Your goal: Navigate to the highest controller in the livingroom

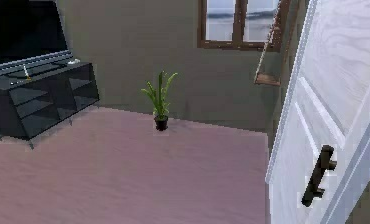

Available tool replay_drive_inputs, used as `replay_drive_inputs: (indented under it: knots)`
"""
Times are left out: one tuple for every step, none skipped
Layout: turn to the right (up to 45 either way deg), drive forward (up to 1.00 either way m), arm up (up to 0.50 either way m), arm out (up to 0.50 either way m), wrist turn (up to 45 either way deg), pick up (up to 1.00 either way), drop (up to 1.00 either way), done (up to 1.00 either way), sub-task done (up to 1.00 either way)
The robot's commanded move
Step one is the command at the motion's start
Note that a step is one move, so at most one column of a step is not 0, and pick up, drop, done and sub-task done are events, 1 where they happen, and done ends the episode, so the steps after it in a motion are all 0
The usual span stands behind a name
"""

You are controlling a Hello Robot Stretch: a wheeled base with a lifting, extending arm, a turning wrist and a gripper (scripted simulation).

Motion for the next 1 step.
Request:
replay_drive_inputs:
  knots:
    - [15.0, 0.00, 0.00, 0.00, 0.0, 0.00, 0.00, 0.00, 0.00]
